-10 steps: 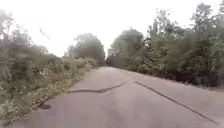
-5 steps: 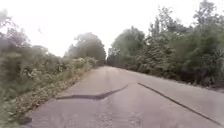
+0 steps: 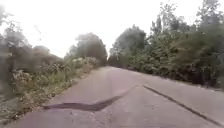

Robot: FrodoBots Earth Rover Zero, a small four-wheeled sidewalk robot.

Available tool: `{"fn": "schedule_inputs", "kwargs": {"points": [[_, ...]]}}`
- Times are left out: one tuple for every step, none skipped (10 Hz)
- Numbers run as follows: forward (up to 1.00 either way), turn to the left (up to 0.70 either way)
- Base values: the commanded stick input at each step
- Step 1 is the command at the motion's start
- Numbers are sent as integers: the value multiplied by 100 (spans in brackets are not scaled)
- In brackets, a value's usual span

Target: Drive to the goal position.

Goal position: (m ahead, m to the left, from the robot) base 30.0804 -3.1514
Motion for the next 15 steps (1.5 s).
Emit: {"fn": "schedule_inputs", "kwargs": {"points": [[85, 0], [85, 0], [85, 0], [85, 0], [85, 0], [85, 0], [85, 0], [85, 0], [85, 0], [85, 0], [85, 0], [85, 0], [85, 0], [85, 0], [85, 0]]}}
